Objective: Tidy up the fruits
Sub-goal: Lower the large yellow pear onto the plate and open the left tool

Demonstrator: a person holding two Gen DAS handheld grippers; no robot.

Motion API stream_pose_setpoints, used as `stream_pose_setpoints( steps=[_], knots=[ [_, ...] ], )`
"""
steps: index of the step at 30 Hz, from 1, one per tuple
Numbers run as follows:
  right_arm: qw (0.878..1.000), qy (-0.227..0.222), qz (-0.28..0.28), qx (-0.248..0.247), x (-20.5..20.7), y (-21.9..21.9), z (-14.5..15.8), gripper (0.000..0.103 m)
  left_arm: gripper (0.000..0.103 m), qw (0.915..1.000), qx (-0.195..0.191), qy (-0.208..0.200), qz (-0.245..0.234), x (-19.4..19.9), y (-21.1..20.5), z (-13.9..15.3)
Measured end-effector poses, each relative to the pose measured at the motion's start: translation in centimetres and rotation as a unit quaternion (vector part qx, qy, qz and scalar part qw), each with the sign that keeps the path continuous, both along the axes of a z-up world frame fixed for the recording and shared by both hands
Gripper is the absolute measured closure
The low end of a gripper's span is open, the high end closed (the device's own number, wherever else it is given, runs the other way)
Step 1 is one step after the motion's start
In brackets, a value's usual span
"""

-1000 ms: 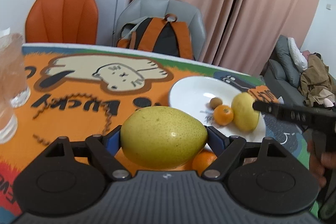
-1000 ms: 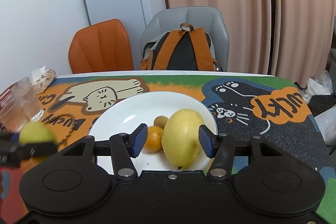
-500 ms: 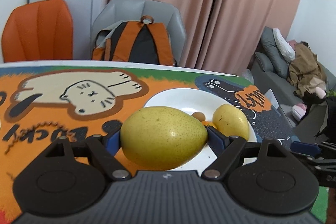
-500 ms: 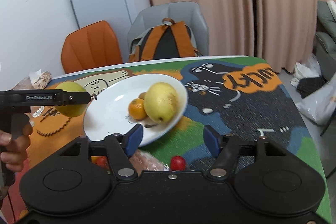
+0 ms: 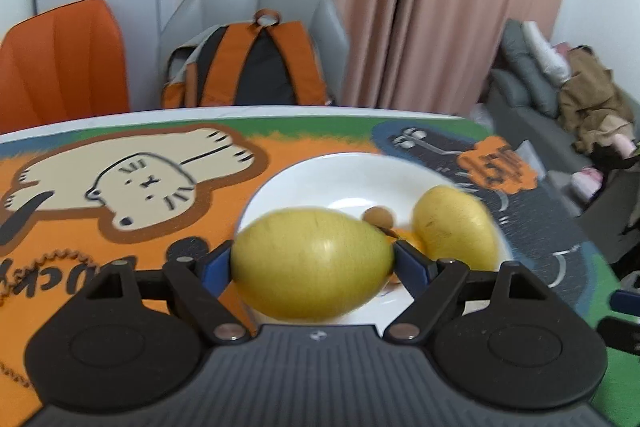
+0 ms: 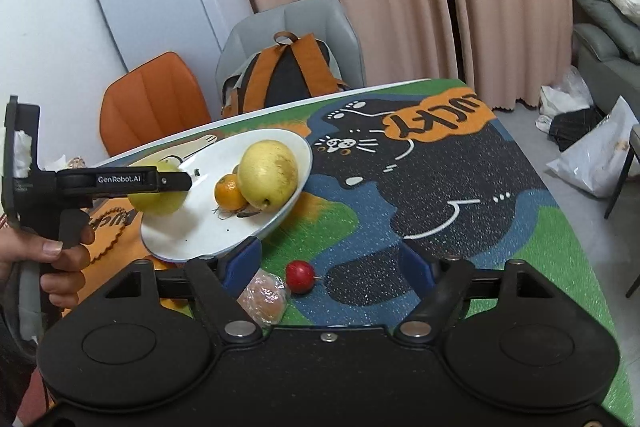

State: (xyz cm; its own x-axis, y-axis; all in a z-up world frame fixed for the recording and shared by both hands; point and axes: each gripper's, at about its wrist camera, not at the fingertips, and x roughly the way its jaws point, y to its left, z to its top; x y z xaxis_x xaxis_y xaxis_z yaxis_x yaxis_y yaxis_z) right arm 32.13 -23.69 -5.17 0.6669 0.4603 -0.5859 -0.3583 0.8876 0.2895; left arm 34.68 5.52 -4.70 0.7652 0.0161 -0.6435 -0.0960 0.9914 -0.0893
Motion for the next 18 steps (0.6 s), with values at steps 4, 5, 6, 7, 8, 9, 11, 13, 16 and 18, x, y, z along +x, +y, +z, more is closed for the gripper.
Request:
stream_pose_setpoints(
  steps=[4, 5, 6, 7, 8, 9, 11, 13, 16, 18],
  knots=[
    [1.000, 0.001, 0.007, 0.003, -0.1, 0.2, -0.2, 0.028, 0.020, 0.9993, 0.030, -0.021, 0.011, -0.7, 0.1, 0.4],
    [1.000, 0.001, 0.010, 0.004, -0.2, 0.3, -0.2, 0.028, 0.020, 0.9993, 0.029, -0.021, 0.013, -0.8, 0.2, 0.5],
    [1.000, 0.001, 0.013, 0.005, -0.2, 0.4, -0.2, 0.027, 0.020, 0.9995, 0.022, -0.021, 0.013, -1.1, 0.4, 0.5],
    [1.000, 0.001, 0.016, 0.007, -0.3, 0.5, -0.3, 0.027, 0.020, 0.9995, 0.019, -0.021, 0.014, -1.3, 0.5, 0.6],
    [1.000, 0.002, 0.018, 0.007, -0.4, 0.6, -0.3, 0.027, 0.020, 0.9994, 0.020, -0.022, 0.014, -1.6, 0.4, 0.6],
    [1.000, 0.002, 0.020, 0.008, -0.5, 0.6, -0.3, 0.027, 0.020, 0.9994, 0.024, -0.023, 0.014, -1.9, 0.3, 0.7],
    [1.000, 0.004, 0.024, 0.010, -0.7, 0.7, -0.3, 0.027, 0.020, 0.9992, 0.031, -0.022, 0.017, -2.4, 0.2, 1.0],
    [1.000, 0.004, 0.029, 0.012, -0.9, 0.9, -0.3, 0.027, 0.020, 0.9991, 0.027, -0.024, 0.022, -3.2, 0.3, 1.4],
    [0.999, 0.002, 0.034, 0.015, -1.1, 1.1, -0.2, 0.024, 0.020, 0.9989, 0.019, -0.033, 0.029, -4.4, 0.6, 2.1],
    [0.999, 0.002, 0.039, 0.018, -1.3, 1.2, -0.2, 0.024, 0.020, 0.9987, 0.017, -0.035, 0.034, -5.3, 0.7, 2.4]
  ],
)
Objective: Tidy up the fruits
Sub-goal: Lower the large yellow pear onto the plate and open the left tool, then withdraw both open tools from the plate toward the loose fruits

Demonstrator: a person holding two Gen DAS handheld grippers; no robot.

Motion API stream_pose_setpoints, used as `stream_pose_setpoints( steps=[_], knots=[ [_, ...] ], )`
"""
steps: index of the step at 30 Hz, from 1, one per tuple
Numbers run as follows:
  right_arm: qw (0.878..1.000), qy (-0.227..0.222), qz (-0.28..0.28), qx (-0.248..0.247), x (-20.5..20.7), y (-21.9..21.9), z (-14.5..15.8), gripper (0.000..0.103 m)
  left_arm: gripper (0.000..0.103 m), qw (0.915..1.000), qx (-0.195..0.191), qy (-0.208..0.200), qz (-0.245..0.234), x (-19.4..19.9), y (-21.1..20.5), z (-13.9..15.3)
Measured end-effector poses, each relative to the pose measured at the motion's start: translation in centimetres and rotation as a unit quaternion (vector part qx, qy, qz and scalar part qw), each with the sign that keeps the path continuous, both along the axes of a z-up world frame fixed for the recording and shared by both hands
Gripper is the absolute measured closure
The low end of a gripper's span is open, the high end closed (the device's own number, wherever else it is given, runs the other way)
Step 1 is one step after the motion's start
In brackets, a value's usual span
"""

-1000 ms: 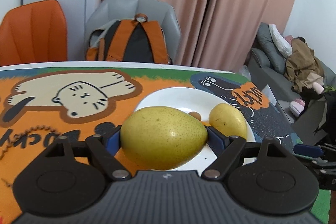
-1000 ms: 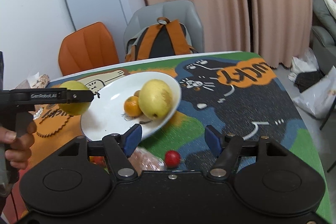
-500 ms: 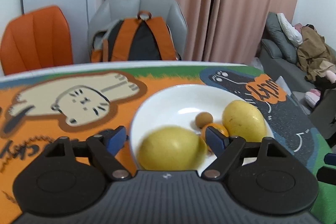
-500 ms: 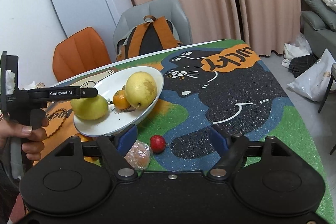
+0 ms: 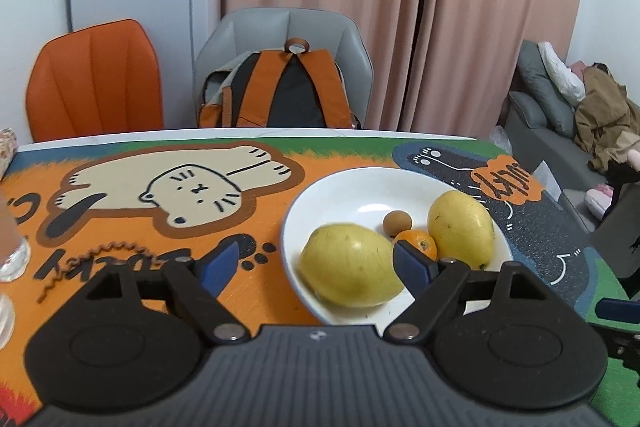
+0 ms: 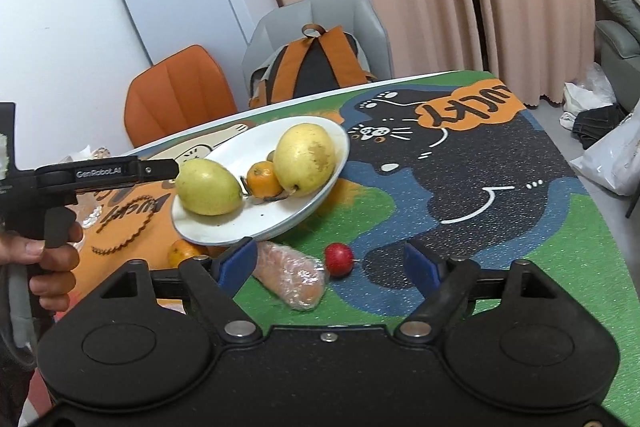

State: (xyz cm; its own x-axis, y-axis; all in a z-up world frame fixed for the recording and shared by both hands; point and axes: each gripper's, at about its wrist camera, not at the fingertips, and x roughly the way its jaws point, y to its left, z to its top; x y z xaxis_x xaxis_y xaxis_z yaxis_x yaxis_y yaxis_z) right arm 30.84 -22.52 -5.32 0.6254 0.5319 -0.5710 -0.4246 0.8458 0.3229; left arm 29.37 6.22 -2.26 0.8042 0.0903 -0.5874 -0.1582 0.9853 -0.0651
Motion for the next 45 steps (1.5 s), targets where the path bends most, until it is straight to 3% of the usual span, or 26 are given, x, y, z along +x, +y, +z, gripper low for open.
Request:
stream_pose_setpoints(
  steps=[12, 19, 28, 45],
  knots=[
    [1.000, -0.001, 0.015, 0.014, -1.0, 0.5, 0.4, 0.019, 0.017, 0.9994, -0.020, 0.007, 0.027, -4.7, -0.2, 0.3],
    [1.000, -0.003, 0.012, 0.014, -1.9, 0.5, 0.8, 0.014, 0.012, 0.9969, -0.065, 0.021, 0.039, -7.2, 0.3, -0.4],
    [1.000, -0.019, 0.006, 0.004, -4.1, 0.6, 1.7, 0.001, 0.006, 0.9963, -0.070, 0.022, 0.046, -10.1, 0.2, -0.3],
    [1.000, -0.028, -0.007, -0.004, -8.6, -1.1, 3.2, 0.000, 0.003, 0.9957, -0.088, 0.013, 0.026, -14.8, -1.6, 0.3]
  ],
)
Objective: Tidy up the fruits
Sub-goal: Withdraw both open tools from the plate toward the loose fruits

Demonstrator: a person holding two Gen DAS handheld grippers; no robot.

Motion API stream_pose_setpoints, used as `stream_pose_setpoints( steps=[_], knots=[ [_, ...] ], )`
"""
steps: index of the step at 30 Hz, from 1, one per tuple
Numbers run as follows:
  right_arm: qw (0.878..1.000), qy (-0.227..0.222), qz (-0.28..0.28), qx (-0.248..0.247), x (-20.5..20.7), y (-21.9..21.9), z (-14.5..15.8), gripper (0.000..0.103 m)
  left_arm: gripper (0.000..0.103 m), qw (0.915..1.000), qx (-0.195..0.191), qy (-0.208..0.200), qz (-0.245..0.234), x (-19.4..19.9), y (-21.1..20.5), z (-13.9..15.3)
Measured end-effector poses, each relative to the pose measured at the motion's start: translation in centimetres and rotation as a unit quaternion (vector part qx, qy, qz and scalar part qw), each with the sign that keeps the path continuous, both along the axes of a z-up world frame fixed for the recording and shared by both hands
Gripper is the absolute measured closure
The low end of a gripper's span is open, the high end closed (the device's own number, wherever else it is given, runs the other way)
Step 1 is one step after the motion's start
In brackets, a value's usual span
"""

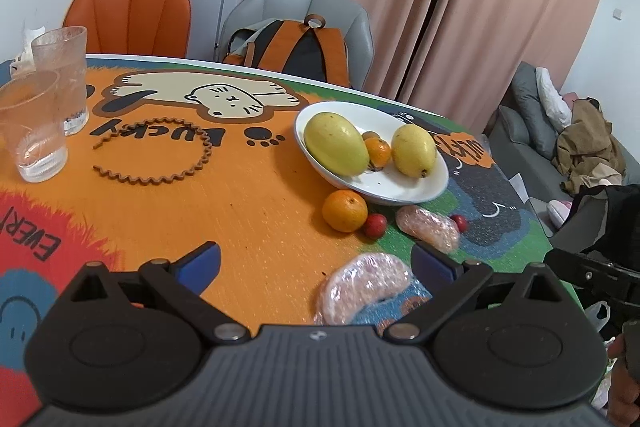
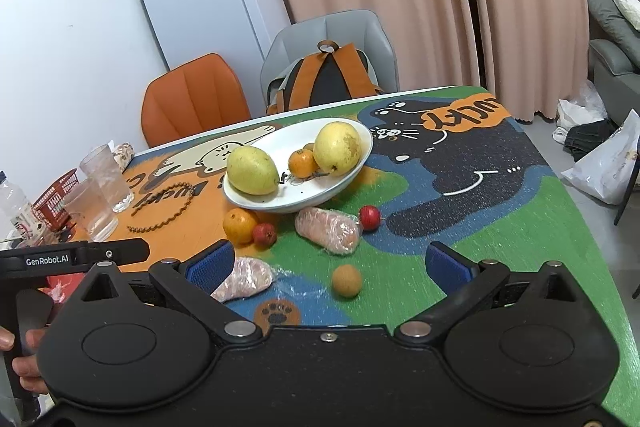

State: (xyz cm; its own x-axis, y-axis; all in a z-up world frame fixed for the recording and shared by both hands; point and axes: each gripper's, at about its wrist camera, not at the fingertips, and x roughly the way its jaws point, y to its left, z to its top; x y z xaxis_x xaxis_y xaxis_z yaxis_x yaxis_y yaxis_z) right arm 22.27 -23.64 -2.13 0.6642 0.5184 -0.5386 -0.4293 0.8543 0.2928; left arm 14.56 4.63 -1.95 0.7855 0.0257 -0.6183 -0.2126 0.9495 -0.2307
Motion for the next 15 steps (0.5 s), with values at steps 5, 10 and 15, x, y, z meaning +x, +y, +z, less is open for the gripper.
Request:
stream_pose_setpoints(
  steps=[5, 10, 15],
  knots=[
    [1.000, 0.004, 0.002, 0.005, -0.7, -0.3, 0.0, 0.000, 0.003, 1.0000, 0.001, -0.003, 0.001, -1.2, -0.4, 0.1],
    [1.000, 0.000, 0.009, 0.004, -1.6, -0.2, 0.1, 0.000, 0.003, 1.0000, -0.001, -0.001, 0.003, -2.0, -0.3, 0.0],
    [1.000, 0.000, 0.011, -0.003, -2.2, -0.4, 0.1, 0.000, 0.003, 1.0000, -0.002, 0.001, -0.001, -2.3, -0.5, -0.4]
  ],
)
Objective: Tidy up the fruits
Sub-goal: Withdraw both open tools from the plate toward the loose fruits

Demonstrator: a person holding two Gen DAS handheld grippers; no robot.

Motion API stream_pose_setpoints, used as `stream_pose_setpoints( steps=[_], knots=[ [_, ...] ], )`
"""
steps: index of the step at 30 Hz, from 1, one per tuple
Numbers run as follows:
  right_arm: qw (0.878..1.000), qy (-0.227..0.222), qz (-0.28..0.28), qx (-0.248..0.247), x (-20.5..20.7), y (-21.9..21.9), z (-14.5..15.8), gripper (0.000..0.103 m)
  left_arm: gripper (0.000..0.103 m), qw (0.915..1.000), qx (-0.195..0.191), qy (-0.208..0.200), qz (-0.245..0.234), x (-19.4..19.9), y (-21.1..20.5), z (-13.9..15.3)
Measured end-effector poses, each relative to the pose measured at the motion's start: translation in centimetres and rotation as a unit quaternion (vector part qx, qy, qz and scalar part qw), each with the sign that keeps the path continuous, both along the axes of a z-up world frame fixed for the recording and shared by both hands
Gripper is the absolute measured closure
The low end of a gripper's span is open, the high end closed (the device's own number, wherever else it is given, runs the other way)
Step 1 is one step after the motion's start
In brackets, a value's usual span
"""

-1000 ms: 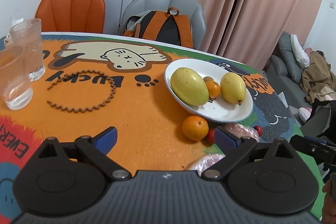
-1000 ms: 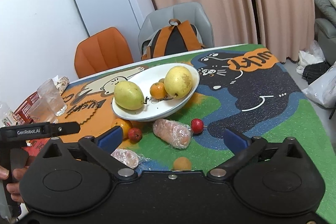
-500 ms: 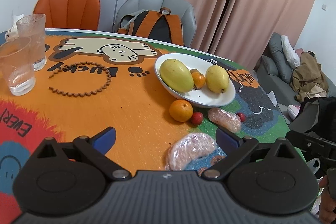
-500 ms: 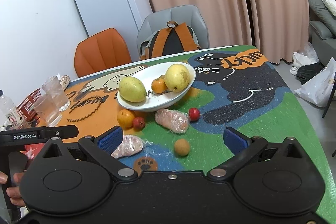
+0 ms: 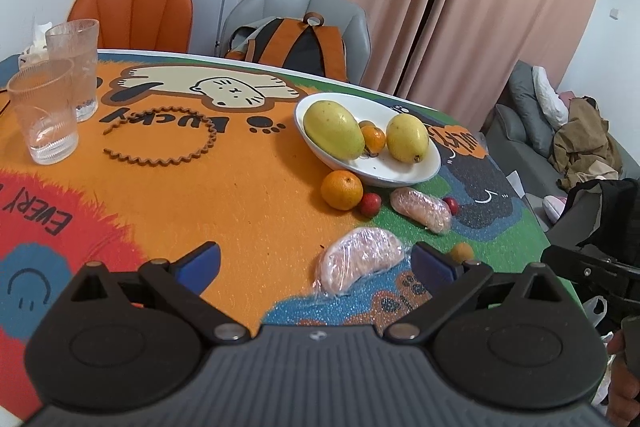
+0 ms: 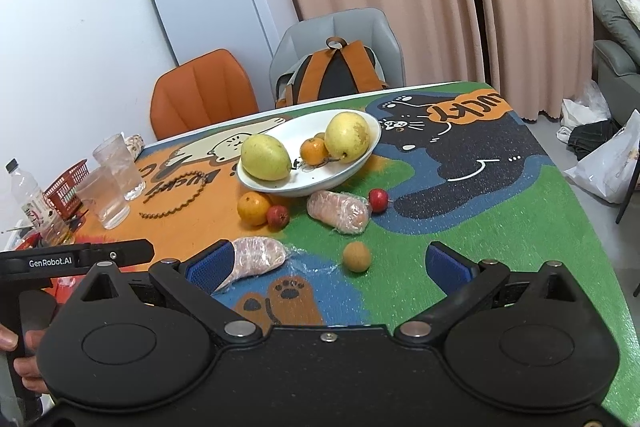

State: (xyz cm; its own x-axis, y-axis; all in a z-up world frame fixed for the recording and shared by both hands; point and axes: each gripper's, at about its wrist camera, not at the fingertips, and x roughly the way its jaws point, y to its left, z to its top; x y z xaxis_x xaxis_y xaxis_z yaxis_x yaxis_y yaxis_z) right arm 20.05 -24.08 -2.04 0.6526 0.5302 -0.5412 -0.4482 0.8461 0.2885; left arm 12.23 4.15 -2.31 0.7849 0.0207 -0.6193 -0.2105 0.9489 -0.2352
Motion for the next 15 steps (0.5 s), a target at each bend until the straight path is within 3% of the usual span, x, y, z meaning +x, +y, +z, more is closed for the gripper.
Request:
stream_pose_setpoints(
  steps=[15],
  knots=[
    [1.000, 0.007, 0.008, -0.017, -0.5, -0.1, -2.1, 0.000, 0.005, 0.9997, -0.006, -0.015, -0.019, -1.2, -0.2, -1.5]
  ],
)
